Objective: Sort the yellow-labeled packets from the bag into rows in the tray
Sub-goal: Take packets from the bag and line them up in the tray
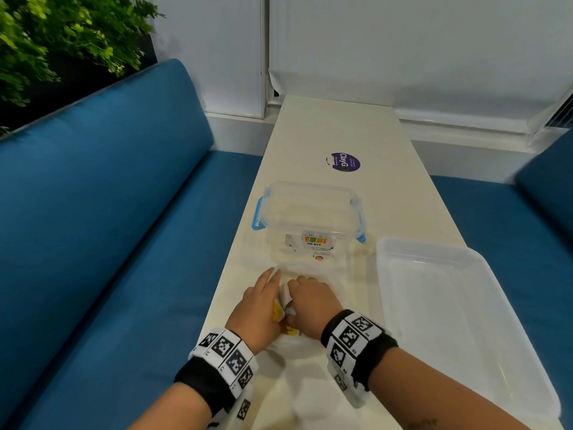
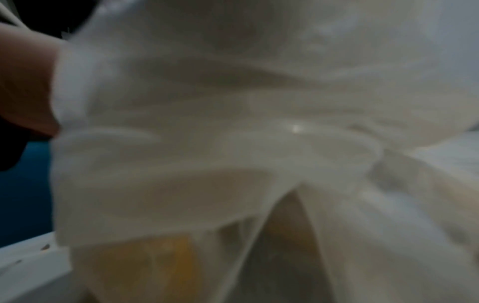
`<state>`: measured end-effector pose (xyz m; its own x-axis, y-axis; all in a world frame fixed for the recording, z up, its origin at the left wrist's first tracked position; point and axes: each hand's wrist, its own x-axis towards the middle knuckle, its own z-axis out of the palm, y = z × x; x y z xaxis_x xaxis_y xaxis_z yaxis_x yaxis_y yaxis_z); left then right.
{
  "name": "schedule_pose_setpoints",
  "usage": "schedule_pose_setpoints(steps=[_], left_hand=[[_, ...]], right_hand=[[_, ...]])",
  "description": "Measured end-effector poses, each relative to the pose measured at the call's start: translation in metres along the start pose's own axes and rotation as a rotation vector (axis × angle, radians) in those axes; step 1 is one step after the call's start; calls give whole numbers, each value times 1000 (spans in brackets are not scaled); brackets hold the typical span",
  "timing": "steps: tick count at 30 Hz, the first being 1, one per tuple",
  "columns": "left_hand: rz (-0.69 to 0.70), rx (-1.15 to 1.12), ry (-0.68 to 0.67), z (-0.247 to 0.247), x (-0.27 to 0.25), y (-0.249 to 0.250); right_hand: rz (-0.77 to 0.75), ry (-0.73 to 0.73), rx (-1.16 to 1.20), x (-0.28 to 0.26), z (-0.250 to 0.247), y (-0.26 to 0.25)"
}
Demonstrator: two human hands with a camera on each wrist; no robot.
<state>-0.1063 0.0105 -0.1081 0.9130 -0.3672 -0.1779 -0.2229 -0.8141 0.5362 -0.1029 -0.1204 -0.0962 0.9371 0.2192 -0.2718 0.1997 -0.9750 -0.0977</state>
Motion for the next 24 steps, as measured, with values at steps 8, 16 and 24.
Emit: schedule_pose_setpoints(steps=[8,16,24], left_hand=[[-11,-6,8,3,2,-2],[-19,9,0,-3,12,-6],[-47,-172,298,-34,0,17]], right_hand=[[-29,16,-26,5,3,-2],[85,250,658,-10,-14,18],[96,369,1271,-25,-63,53]])
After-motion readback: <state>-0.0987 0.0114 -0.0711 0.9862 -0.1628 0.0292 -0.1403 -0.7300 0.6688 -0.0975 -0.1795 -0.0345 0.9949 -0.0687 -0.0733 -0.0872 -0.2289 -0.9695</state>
